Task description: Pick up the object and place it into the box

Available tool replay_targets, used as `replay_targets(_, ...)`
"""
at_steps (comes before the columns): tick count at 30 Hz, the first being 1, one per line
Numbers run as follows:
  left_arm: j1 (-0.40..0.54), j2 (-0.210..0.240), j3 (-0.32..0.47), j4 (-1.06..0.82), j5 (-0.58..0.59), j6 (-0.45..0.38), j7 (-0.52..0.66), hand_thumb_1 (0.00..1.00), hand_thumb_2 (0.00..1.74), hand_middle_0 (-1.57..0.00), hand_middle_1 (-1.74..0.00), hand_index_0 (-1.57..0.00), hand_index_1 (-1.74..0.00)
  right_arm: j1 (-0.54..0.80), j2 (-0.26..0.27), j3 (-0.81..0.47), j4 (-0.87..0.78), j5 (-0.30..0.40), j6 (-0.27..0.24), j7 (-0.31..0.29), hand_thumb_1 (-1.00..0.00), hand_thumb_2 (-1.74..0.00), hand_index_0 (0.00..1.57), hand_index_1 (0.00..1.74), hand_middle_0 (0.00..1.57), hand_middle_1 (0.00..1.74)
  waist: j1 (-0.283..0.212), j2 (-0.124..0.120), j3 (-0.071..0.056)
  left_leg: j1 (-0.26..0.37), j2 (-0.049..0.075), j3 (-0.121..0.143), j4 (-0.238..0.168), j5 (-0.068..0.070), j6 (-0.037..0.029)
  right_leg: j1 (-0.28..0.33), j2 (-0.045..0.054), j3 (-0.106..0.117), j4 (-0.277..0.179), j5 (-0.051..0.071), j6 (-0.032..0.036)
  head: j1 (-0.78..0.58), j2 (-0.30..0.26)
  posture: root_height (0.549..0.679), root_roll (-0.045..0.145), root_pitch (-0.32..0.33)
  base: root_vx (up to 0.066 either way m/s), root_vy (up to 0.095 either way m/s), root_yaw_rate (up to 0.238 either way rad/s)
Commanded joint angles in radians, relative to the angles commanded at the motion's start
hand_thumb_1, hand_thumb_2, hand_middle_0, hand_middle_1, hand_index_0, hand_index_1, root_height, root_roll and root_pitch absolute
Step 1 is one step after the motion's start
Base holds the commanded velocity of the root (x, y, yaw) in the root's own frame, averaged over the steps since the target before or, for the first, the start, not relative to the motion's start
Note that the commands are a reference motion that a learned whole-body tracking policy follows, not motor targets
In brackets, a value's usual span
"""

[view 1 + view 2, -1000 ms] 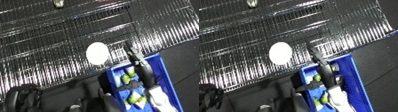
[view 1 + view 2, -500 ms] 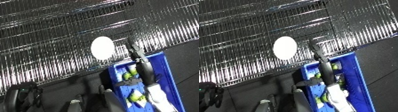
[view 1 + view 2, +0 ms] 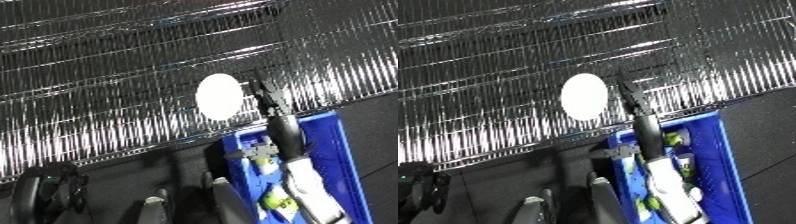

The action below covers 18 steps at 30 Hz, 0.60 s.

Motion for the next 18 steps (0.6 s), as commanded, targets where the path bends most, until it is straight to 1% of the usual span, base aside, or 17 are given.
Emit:
replay_targets(4, -0.002, 0.002, -0.005, -0.001, -0.003, 0.0, 0.006, 1.0, 1.74, -1.57, -1.74, -1.57, -1.74, -0.026, 0.0, 0.007, 0.026, 0.009, 0.002, 0.0, 0.0, 0.0, 0.0, 0.0, 0.0, 0.0, 0.006, 0.004, 0.0, -0.007, -0.002, 0.0, 0.009, -0.004, 0.002, -0.009, -0.0006, -0.001, 0.01, -0.004, -0.003, 0.013, 0.002, 0.595, 0.07, -0.016, 0.022, 0.017, 0.072)
replay_targets(11, -0.013, 0.004, -0.015, 0.001, -0.012, 0.005, 0.016, 1.0, 1.74, -1.57, -1.74, -1.57, -1.74, -0.088, 0.002, 0.023, 0.079, 0.026, 0.018, -0.001, 0.0, 0.0, 0.0, 0.0, 0.0, 0.0, 0.017, 0.01, 0.0, -0.018, -0.005, -0.001, 0.022, -0.009, 0.0048, -0.023, 0.001, -0.005, 0.025, -0.01, -0.0099, 0.044, 0.005, 0.592, 0.072, -0.014, 0.01, 0.008, 0.058)
replay_targets(18, -0.024, 0.007, -0.025, 0.007, -0.02, 0.001, 0.017, 1.0, 1.74, -1.57, -1.74, -1.57, -1.74, -0.14, -0.002, 0.033, 0.138, 0.045, 0.043, -0.01, -0.35, -0.61, 0.55, 0.61, 0.55, 0.61, 0.026, 0.014, 0.0, -0.026, -0.009, -0.003, 0.034, -0.012, 0.0071, -0.027, 0.0012, -0.009, 0.033, -0.014, -0.0148, 0.069, 0.024, 0.591, 0.073, -0.013, -0.003, -0.003, 0.045)
